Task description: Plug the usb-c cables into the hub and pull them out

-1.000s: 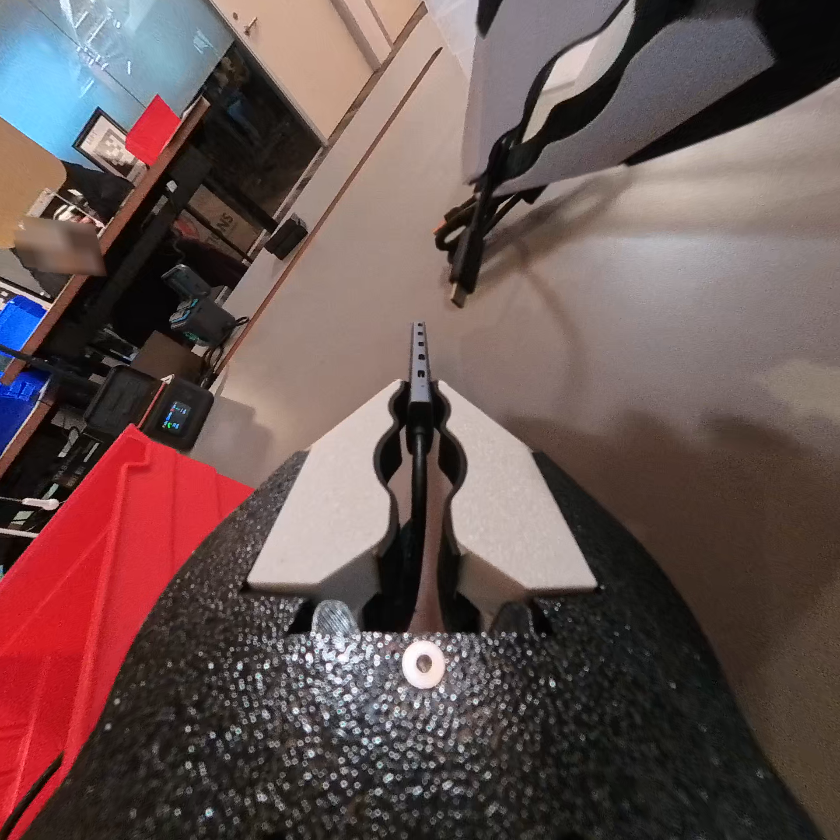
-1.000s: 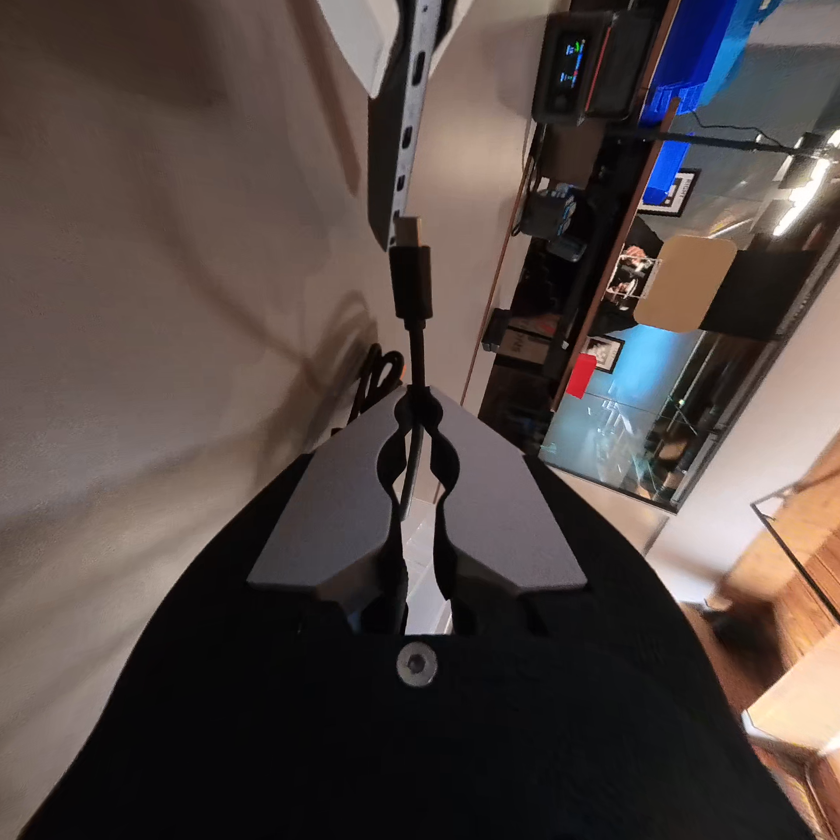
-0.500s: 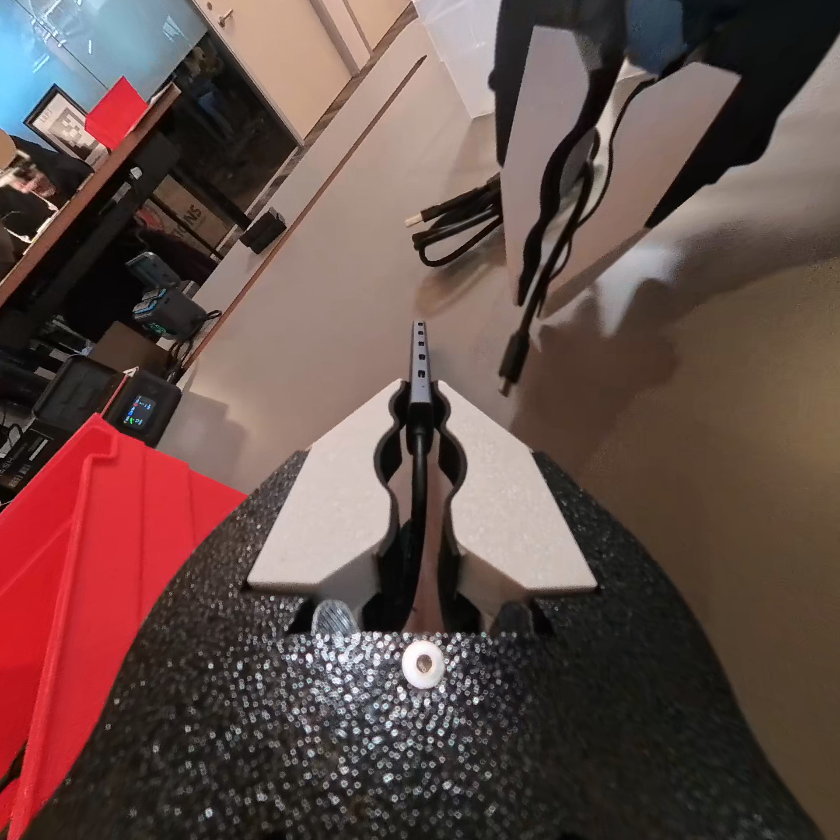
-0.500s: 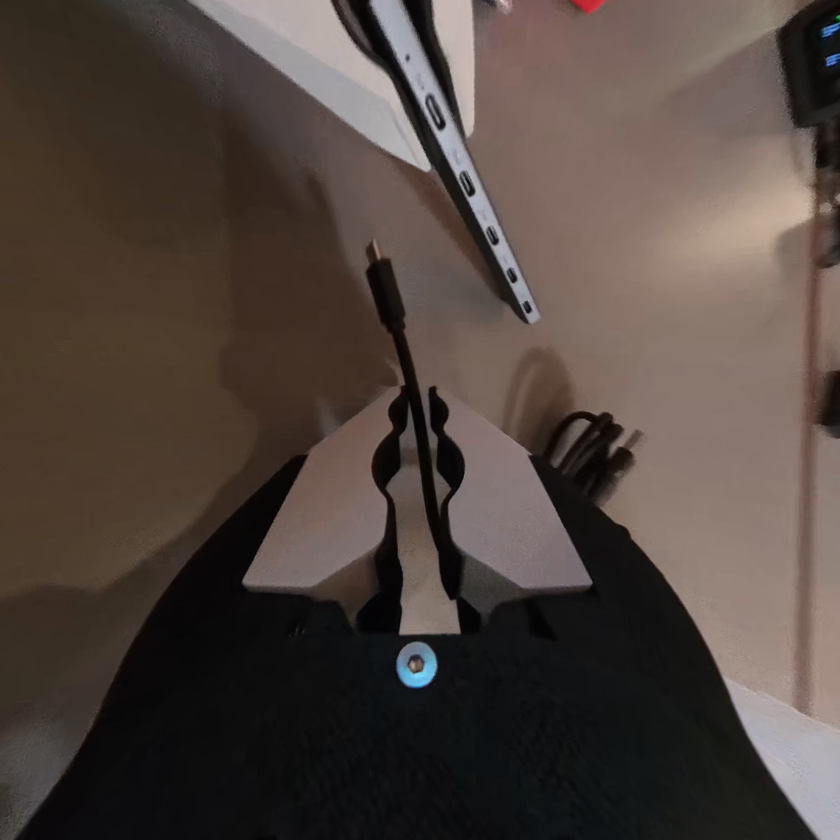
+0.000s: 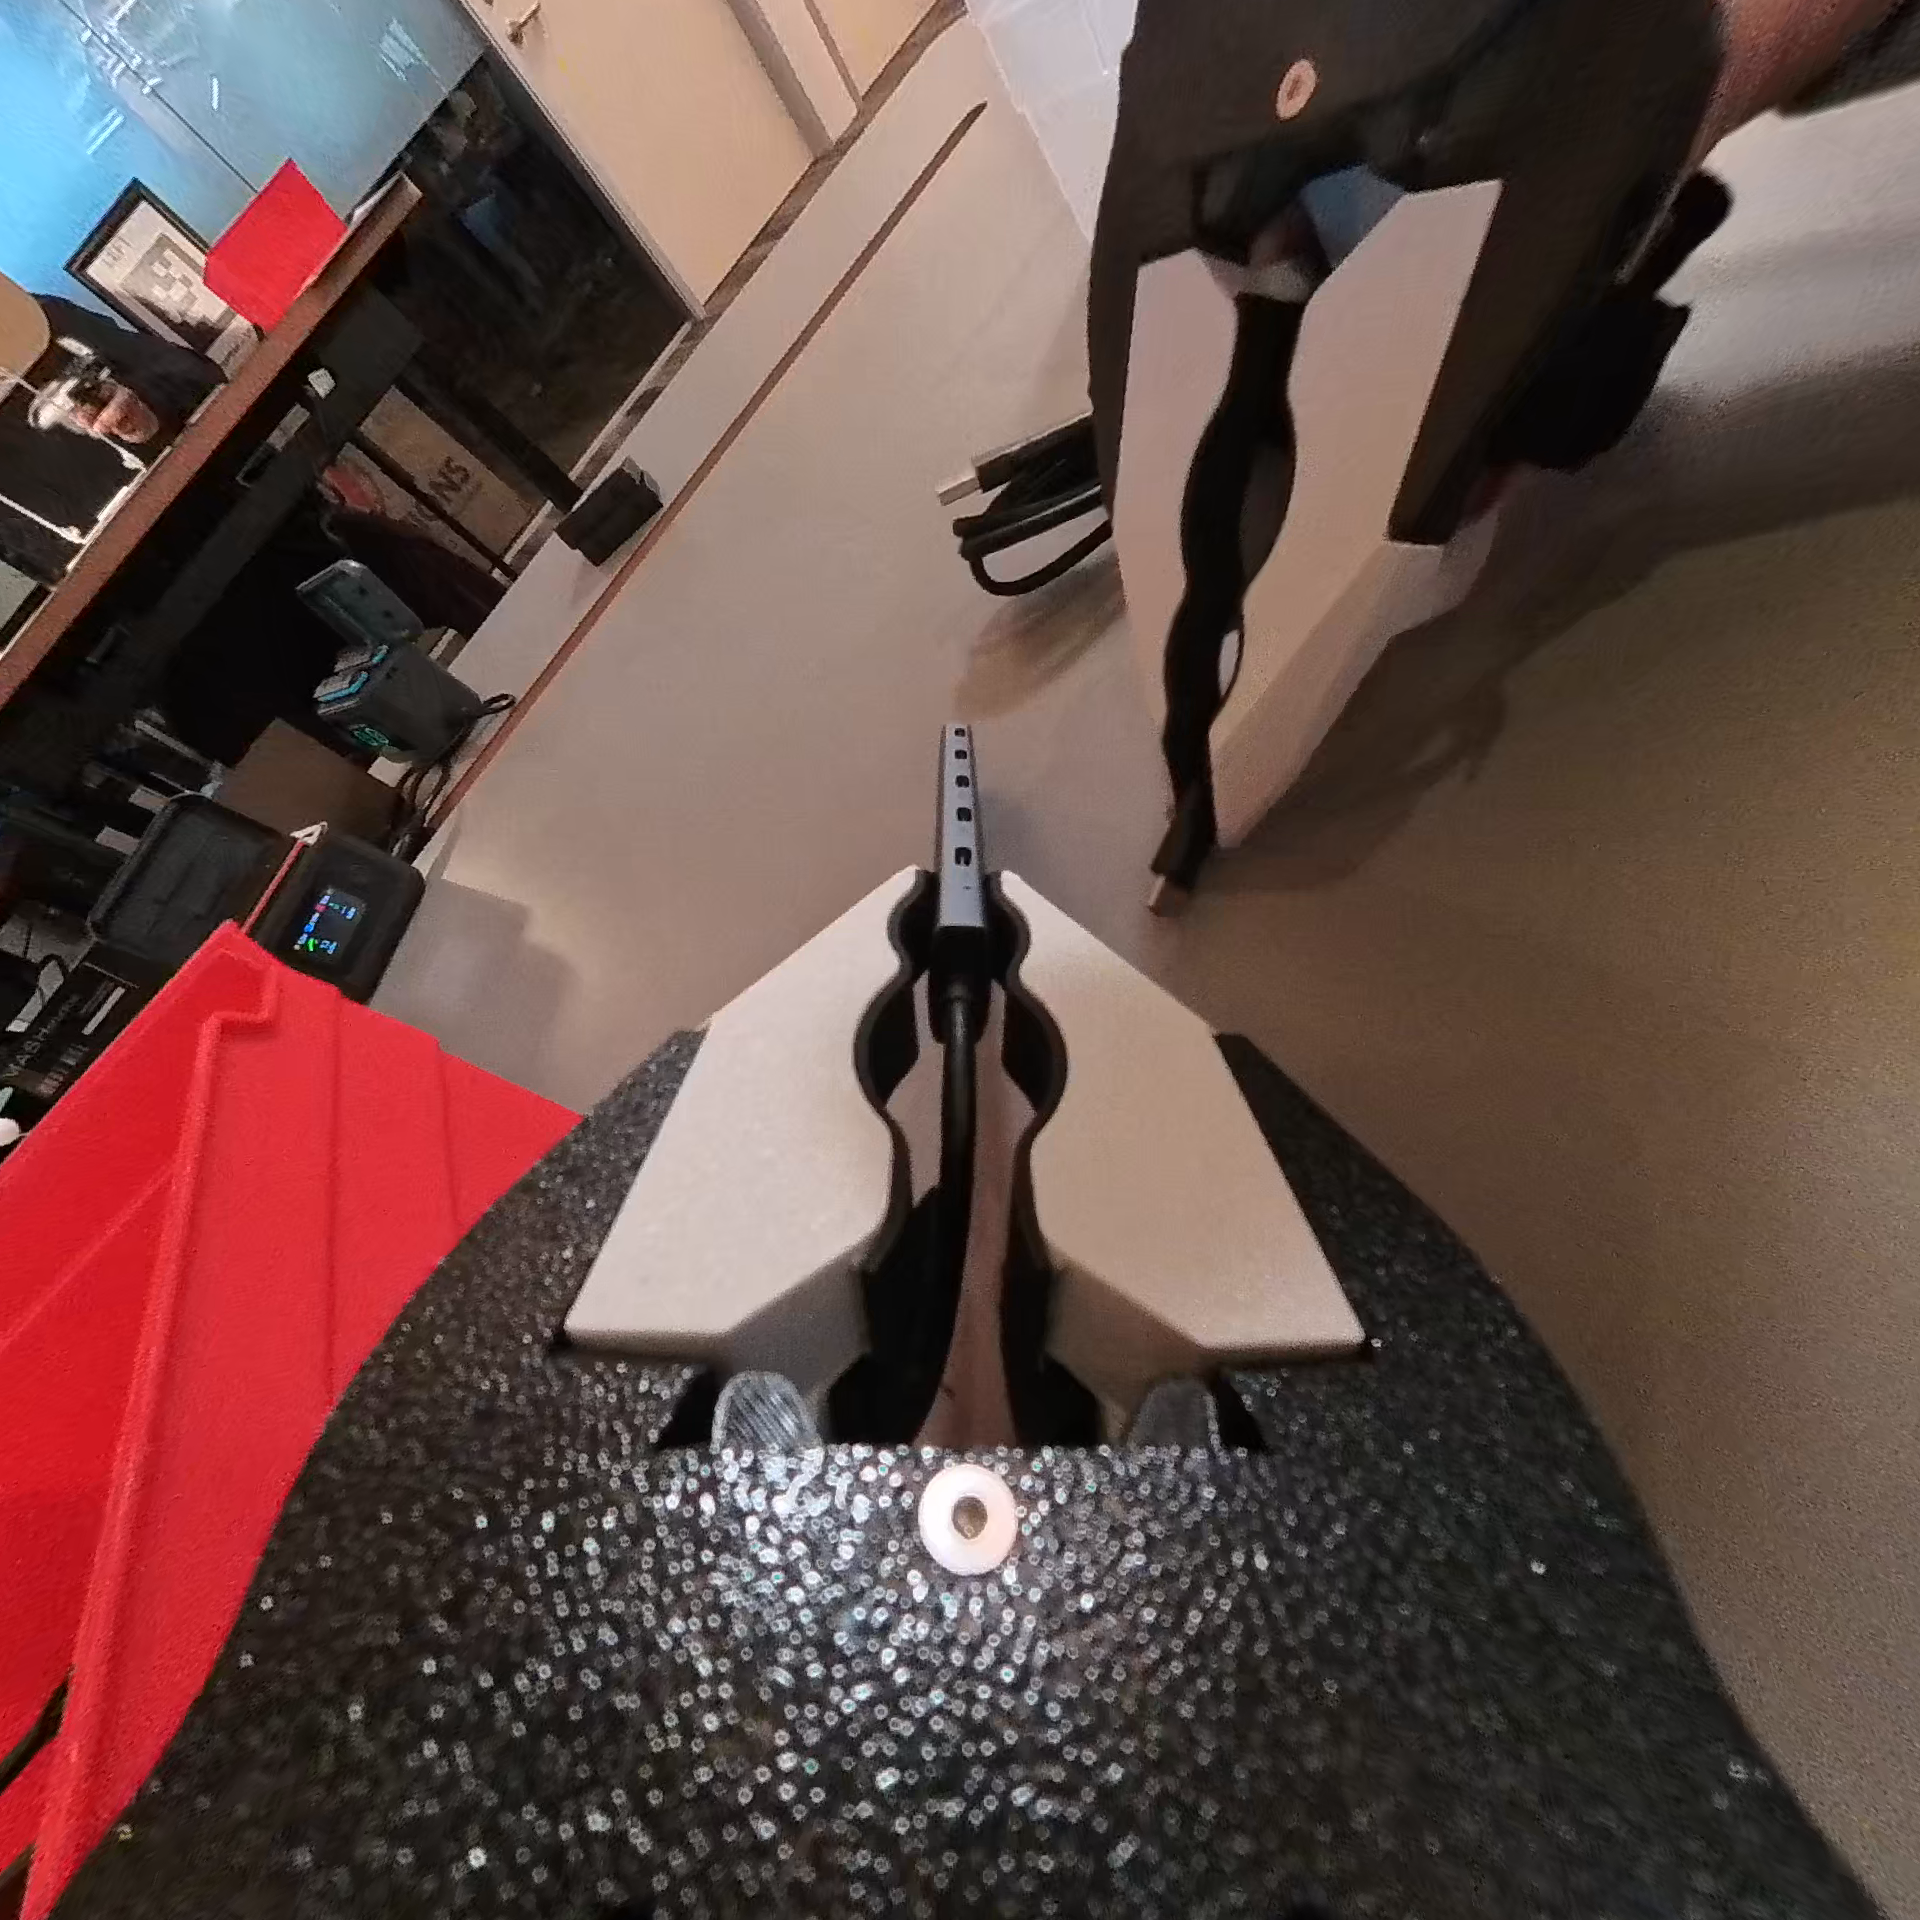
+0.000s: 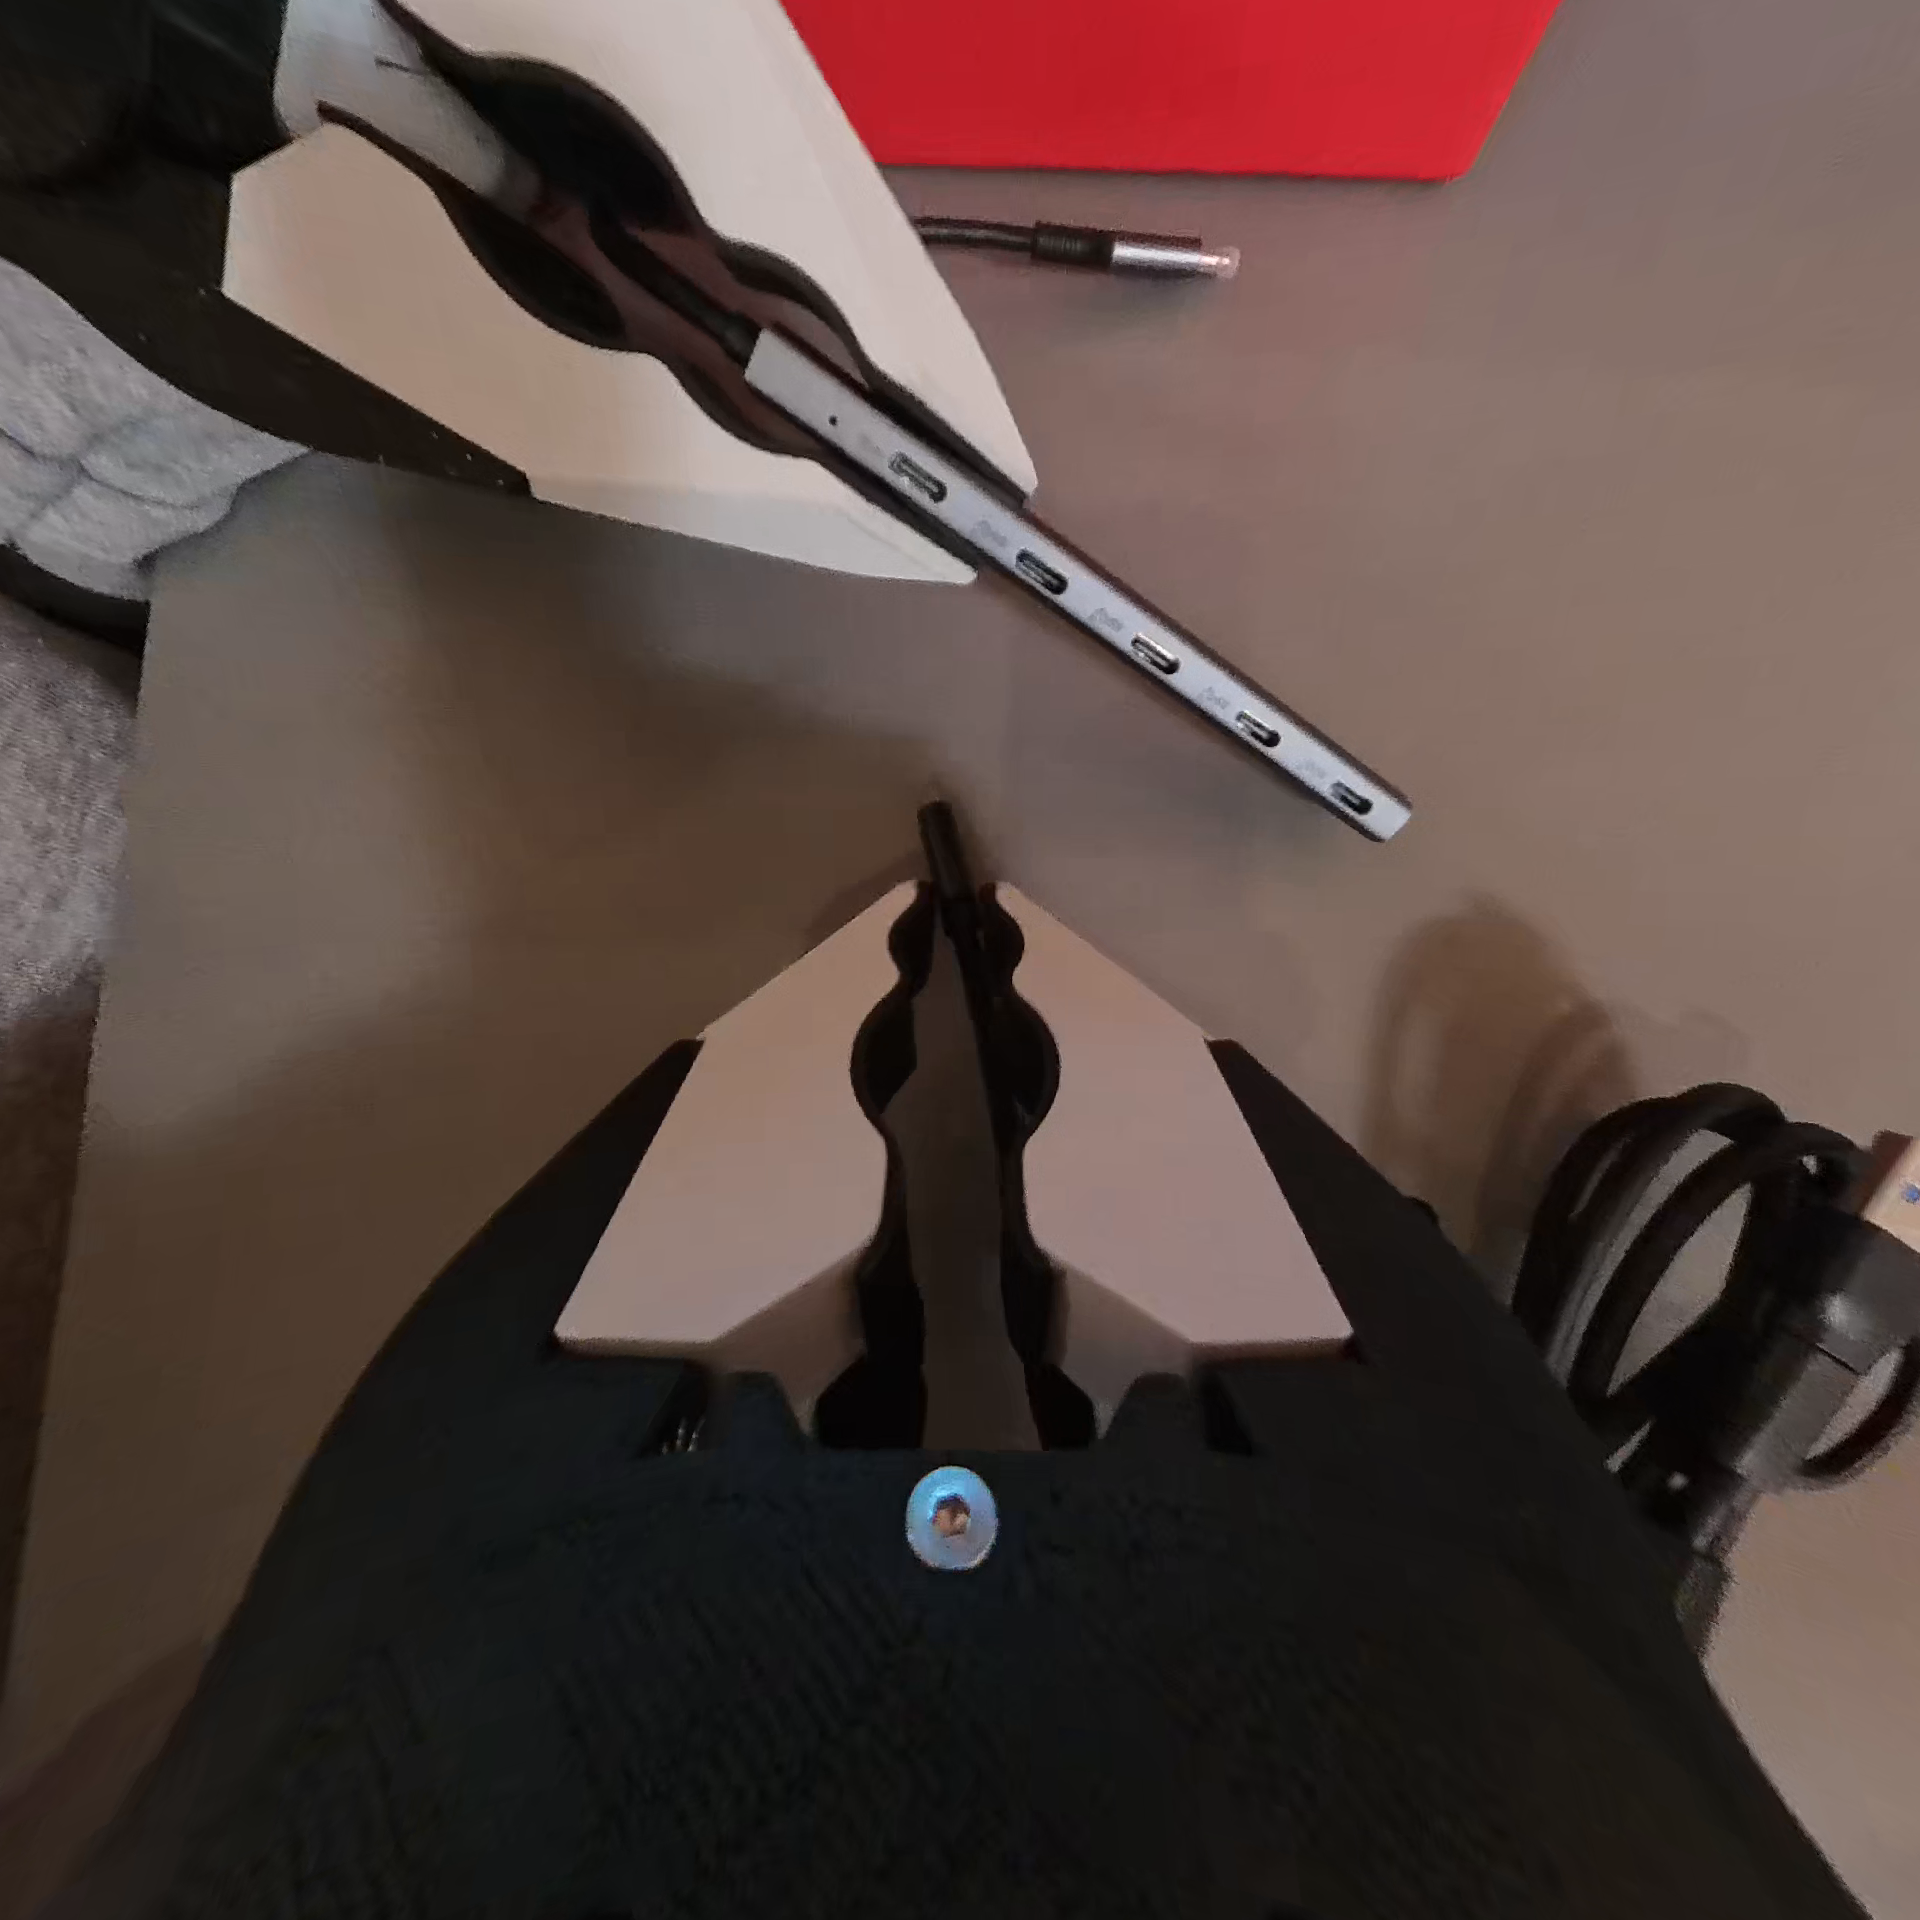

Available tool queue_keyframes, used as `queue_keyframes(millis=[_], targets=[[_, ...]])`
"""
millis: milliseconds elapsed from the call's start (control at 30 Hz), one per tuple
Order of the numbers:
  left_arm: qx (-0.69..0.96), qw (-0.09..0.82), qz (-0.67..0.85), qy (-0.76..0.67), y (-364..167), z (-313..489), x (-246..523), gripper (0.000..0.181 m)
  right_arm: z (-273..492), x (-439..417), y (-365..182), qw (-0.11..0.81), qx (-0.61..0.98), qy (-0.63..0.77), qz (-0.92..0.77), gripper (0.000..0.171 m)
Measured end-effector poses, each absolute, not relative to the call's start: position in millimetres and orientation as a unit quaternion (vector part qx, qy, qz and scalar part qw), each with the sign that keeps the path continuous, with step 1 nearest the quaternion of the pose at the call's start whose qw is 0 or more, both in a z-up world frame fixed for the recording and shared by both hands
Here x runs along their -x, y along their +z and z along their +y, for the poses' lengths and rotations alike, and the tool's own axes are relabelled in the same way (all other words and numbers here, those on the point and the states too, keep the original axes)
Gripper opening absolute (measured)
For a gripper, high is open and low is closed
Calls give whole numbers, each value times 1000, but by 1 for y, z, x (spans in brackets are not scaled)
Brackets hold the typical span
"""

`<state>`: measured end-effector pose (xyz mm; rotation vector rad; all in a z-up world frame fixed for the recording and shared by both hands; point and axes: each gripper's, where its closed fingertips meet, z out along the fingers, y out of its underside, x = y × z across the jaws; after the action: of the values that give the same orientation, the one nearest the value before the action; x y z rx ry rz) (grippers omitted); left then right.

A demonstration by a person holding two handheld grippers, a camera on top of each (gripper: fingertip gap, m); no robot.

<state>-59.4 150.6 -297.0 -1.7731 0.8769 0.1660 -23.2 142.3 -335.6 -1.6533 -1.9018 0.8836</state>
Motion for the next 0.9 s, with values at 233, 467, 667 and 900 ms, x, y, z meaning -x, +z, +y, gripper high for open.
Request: queue_keyframes(millis=[233, 467, 667, 900], targets=[[749, 544, 370, 72, -297, 151, 59, 7, 175, 29, -290, 439, 496, 94, -743, 5], [745, 541, 381, 86, -296, 150, 56, 8, 175, 30, -292, 457, 305, -187, -814, 6], [742, 540, 387, 94, -297, 149, 55, 8, 184, 23, -297, 437, 275, -245, -821, 6], [739, 538, 394, 102, -297, 149, 53, 8, 181, 24, -295, 428, 281, -230, -827, 6]])
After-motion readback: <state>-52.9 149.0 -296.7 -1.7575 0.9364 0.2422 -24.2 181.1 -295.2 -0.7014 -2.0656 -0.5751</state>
